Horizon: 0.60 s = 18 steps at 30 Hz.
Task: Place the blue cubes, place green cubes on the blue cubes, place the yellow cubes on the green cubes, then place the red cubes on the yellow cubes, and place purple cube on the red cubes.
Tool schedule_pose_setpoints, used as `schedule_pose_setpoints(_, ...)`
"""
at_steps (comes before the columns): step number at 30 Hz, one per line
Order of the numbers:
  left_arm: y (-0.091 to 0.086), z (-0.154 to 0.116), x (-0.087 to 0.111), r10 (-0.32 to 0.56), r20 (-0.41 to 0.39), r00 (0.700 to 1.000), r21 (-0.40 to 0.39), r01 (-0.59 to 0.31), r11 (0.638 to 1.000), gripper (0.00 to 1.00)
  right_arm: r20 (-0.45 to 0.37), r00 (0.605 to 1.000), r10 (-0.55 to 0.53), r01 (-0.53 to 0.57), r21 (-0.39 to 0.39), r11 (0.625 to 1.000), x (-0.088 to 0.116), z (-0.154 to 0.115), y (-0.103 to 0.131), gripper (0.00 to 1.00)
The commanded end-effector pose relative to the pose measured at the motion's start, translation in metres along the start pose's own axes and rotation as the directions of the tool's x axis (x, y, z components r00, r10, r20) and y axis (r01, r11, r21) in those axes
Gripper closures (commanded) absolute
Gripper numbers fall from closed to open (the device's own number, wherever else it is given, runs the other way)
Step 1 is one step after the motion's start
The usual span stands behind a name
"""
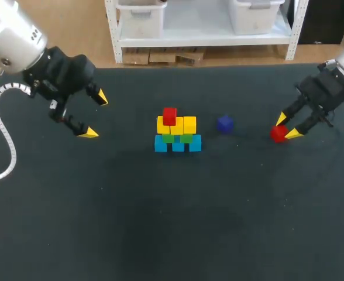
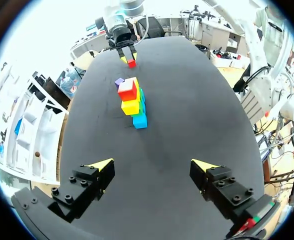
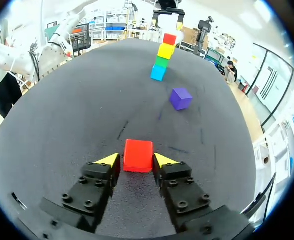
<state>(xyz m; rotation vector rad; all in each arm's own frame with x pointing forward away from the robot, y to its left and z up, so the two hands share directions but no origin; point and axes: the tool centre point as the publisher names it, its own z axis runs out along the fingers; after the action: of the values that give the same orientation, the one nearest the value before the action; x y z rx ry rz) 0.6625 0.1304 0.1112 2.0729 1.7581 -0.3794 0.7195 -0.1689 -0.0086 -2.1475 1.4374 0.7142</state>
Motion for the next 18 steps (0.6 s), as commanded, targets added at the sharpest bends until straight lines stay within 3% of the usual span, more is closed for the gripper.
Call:
schedule_pose_setpoints(1, 0.000, 0.000, 0.001, 0.003, 0.003, 1.000, -0.001, -0.003, 1.000, 0.00, 0.005, 1.000, 0.002, -0.002, -0.005, 1.000, 0.002, 0.000, -0.003, 0.92)
schedule_pose_setpoints(2, 0.000, 0.000, 0.001, 0.003, 0.003, 1.000, -0.001, -0.003, 1.000, 0.00, 0.006, 1.000, 0.004, -0.004, -0.003, 1.000, 0.001, 0.000, -0.003, 1.00)
schedule_pose_setpoints(9, 0.000, 0.000, 0.001, 0.003, 0.003, 1.000, -0.001, -0.003, 1.000, 0.00, -0.006, 0.998, 0.065, -0.065, 0.026, 0.998, -0.013, -0.013, 0.003, 1.00)
schedule_pose_setpoints(15, 0.000, 0.000, 0.001, 0.003, 0.003, 1.000, -0.001, -0.003, 1.000, 0.00, -0.070, 0.980, 0.188, -0.183, 0.075, 0.980, -0.047, -0.030, 0.001, 1.00)
schedule_pose_setpoints(18, 0.000, 0.000, 0.001, 0.003, 0.003, 1.000, -0.001, -0.003, 1.000, 0.00, -0.063, 0.963, 0.261, -0.253, 0.113, 0.961, -0.067, -0.037, -0.003, 1.00)
